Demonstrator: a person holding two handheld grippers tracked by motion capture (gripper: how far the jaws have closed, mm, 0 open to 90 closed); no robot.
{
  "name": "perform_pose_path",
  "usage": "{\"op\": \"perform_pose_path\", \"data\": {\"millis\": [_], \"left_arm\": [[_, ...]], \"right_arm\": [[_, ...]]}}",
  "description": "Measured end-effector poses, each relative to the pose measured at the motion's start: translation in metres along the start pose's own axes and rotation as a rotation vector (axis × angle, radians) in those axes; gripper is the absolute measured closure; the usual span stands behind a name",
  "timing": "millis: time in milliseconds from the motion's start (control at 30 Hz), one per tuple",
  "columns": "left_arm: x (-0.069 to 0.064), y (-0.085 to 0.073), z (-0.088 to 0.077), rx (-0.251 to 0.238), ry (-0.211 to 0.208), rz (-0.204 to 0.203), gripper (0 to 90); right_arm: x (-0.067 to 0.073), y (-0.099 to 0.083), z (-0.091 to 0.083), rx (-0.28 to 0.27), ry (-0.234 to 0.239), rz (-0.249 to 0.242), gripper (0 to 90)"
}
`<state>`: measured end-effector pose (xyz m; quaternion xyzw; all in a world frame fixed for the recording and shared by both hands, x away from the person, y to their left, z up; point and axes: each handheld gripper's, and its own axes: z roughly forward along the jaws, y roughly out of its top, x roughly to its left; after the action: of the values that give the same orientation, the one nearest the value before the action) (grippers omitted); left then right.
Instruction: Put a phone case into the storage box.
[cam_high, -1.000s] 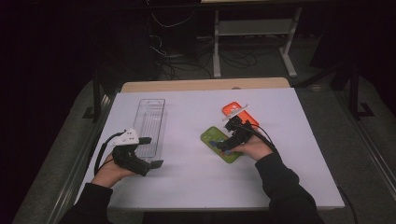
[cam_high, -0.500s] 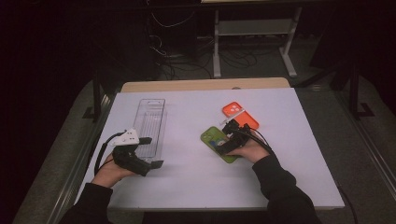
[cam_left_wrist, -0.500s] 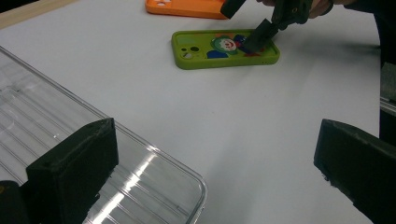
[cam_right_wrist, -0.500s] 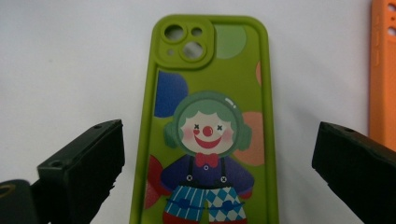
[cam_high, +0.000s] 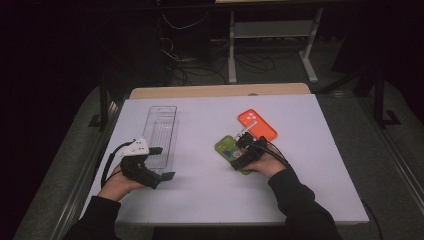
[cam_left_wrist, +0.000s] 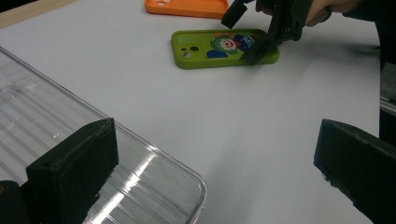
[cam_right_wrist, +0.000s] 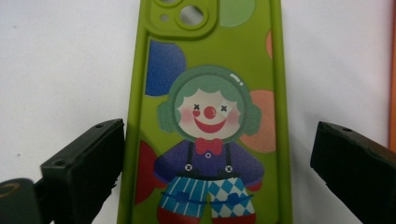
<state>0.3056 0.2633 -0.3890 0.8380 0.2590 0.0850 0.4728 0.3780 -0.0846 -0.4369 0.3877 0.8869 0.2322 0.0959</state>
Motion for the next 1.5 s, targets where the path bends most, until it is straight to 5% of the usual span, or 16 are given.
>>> {"op": "perform_pose_path", "data": {"millis": [633,1233,1500], "left_arm": [[-0.001,0.0,0.001,0.0,-0.001,-0.004,0.0],[0.001,0.001,0.001,0.02,-0.001,0.013,0.0],[0.003,0.01,0.003,0.01,-0.016,0.03,0.0]], "right_arm": [[0.003,-0.002,0.0,0.016,0.016,0.026,11.9],[0.002,-0.005,-0.002,-0.004,0.024,-0.002,15.3],[-0.008,-0.001,-0.02,-0.044,0.065,-0.02,15.3]]}}
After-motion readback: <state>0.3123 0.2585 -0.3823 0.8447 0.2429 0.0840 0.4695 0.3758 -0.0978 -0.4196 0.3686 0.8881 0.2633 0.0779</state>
